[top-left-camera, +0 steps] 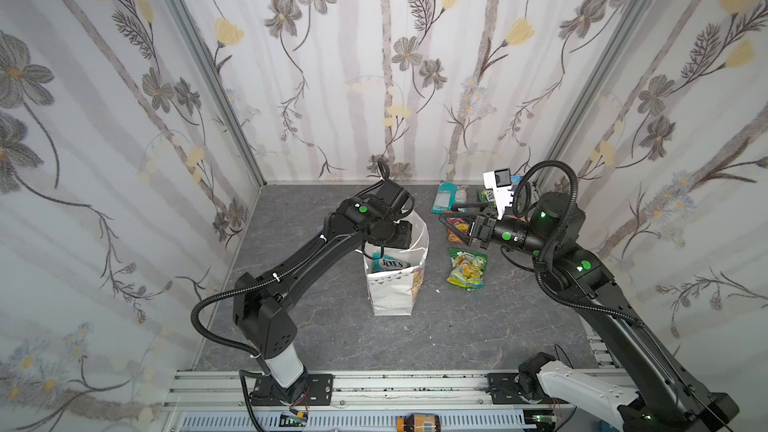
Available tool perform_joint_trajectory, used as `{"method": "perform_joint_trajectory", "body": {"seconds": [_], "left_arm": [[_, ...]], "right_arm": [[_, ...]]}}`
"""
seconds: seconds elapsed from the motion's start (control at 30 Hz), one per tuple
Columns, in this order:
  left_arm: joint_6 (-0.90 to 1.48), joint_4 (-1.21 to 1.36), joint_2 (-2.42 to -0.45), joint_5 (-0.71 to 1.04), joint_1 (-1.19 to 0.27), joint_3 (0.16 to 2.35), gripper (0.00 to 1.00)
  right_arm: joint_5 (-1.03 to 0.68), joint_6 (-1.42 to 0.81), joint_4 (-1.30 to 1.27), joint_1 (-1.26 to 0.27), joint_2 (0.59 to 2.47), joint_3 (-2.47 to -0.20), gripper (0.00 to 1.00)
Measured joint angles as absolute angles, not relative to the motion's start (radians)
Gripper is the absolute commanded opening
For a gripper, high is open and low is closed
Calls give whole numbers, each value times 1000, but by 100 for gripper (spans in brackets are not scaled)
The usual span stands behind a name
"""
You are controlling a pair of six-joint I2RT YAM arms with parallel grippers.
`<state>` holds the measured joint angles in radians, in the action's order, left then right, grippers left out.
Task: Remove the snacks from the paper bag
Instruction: 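Lower the left gripper into the bag toward the teal Fox's Mint Blossom pack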
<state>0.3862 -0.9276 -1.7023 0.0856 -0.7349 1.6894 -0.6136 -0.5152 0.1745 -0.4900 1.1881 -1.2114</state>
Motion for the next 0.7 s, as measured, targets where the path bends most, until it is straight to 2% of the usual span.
{"method": "perform_joint_trajectory", "body": {"seconds": [0.7], "left_arm": [[276,-844,-1724,0,-773,1491,66]], "right_arm": [[-613,-516,174,-491,1198,-1192,89]]}}
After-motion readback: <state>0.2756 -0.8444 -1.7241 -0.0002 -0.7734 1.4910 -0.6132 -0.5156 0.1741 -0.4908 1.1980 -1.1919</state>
